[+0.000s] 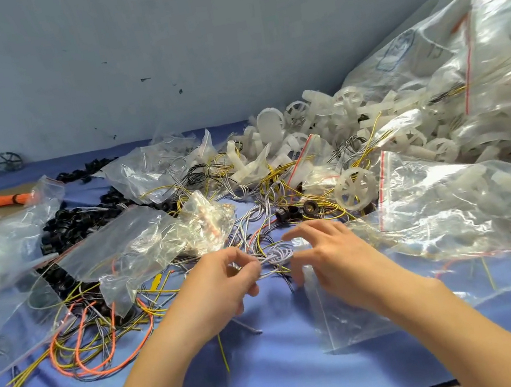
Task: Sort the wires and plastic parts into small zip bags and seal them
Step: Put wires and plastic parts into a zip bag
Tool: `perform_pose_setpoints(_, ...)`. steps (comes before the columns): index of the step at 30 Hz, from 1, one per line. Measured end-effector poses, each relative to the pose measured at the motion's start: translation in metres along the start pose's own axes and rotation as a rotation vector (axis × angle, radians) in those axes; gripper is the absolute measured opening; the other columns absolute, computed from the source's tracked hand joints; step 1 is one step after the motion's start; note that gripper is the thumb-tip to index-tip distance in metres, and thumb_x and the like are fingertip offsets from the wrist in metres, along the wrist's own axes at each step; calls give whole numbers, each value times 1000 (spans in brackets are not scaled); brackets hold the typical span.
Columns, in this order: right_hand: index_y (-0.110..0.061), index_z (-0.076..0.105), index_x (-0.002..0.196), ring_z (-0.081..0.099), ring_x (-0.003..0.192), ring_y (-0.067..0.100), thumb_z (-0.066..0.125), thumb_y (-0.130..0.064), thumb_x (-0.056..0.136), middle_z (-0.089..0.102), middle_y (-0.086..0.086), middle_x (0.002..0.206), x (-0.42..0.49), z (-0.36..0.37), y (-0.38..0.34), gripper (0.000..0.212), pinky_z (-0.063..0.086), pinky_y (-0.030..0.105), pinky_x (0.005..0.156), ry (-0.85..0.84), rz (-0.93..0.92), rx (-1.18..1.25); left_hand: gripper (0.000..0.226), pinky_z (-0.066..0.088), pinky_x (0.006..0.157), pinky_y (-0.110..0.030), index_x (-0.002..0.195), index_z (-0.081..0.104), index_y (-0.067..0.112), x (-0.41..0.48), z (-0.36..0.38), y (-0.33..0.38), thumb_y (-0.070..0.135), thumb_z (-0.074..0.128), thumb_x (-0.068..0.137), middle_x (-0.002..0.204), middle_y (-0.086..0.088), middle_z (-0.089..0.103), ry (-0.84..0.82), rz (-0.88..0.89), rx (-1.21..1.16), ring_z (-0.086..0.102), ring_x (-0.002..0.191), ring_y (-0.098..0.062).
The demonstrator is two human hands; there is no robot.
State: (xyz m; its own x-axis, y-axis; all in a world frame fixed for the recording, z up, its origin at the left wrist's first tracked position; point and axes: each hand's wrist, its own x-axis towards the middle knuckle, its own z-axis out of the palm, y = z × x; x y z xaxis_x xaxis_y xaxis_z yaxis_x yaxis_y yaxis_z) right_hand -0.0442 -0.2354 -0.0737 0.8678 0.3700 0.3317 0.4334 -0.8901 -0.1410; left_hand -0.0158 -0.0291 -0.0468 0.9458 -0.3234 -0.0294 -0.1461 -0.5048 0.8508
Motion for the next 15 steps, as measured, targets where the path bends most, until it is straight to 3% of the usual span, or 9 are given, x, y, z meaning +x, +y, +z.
perform_pose_setpoints(4, -25, 65, 72, 49, 122, 27, 65, -1, 77, 59, -1, 129, 0, -2, 4, 24, 40, 41, 95, 103, 36, 102, 10, 38, 44, -16, 86, 65, 24, -7, -5, 1, 29, 60, 93, 64, 7, 68, -50, 50, 89, 45, 43, -9)
perform_pose_setpoints(8, -18, 60, 70, 53, 111, 26, 63, 7, 79, 62, -1, 120, 0, -4, 6, 26, 44, 39, 89, 262, 110, 266, 10, 38, 49, -14, 86, 67, 30, -13, -3, 10, 34, 62, 93, 68, 9, 69, -83, 183, 140, 44, 46, -3)
perform_pose_setpoints(12, -30, 51, 62, 54, 112, 16, 55, 14, 75, 61, -5, 113, 2, -9, 6, 45, 42, 32, 91, 353, 214, 456, 7, 40, 62, -18, 93, 66, 37, -17, 6, 16, 41, 60, 92, 74, 17, 65, -13, 311, 421, 51, 58, 6)
perform_pose_setpoints(15, -32, 44, 60, 53, 111, 15, 49, 16, 75, 61, -6, 111, 1, -12, 7, 50, 42, 31, 88, 378, 257, 516, 13, 47, 72, -26, 101, 63, 40, -19, 10, 19, 47, 56, 92, 89, 17, 68, 40, 331, 555, 51, 65, 2)
